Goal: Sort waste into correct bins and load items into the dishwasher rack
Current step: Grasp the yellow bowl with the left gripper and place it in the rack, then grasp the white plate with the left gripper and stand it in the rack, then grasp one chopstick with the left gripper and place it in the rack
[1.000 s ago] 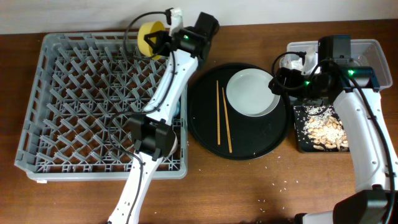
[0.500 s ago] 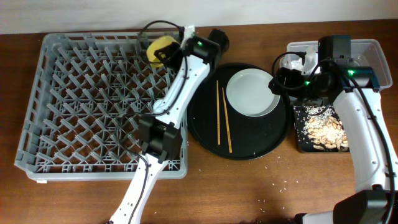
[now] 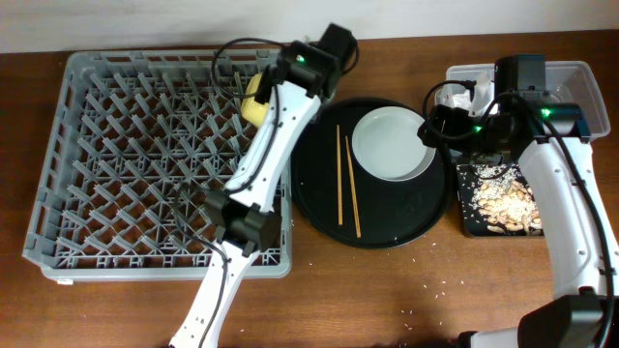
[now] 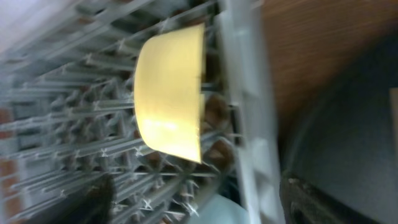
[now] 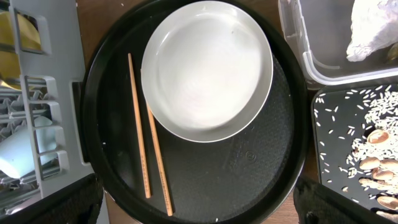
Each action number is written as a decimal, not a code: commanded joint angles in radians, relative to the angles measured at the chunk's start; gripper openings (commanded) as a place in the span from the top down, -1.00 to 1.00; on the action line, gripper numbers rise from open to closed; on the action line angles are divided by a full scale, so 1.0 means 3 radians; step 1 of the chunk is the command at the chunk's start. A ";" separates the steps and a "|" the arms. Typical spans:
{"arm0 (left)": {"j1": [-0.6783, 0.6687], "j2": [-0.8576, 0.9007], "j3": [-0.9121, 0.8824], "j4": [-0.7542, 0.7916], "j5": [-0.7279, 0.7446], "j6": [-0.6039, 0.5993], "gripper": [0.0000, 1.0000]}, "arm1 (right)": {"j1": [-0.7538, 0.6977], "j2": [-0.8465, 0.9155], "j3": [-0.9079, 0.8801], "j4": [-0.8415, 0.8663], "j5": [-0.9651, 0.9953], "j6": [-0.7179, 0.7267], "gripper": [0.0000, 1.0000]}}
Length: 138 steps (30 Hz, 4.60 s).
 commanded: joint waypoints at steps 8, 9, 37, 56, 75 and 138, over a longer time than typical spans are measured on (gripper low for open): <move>-0.0050 -0.0022 -0.0092 0.0319 0.2153 -0.0282 -0.33 | 0.0011 0.0024 -0.0024 0.0000 0.0029 -0.0024 -0.97; -0.0076 0.0053 -0.0136 0.0380 0.2173 -0.0387 -0.25 | 0.0011 0.0024 -0.0024 0.0000 0.0029 -0.0024 -0.97; 0.0014 -0.0015 0.0249 0.0547 0.1392 -0.0183 0.99 | 0.0011 0.0024 -0.0024 0.0000 0.0029 -0.0024 -0.97; 0.0950 -0.1076 -0.1161 0.1090 -0.1985 0.0413 1.00 | 0.0011 0.0024 -0.0024 0.0000 0.0029 -0.0024 -0.97; 0.0940 -0.1076 -0.2358 0.1893 -0.1130 0.0412 0.02 | 0.0010 0.0024 -0.0024 0.0000 0.0029 -0.0024 -0.97; -0.0618 -0.1132 -0.3592 0.1929 0.1439 -0.0510 0.99 | 0.0011 0.0024 -0.0024 0.0000 0.0029 -0.0024 -0.97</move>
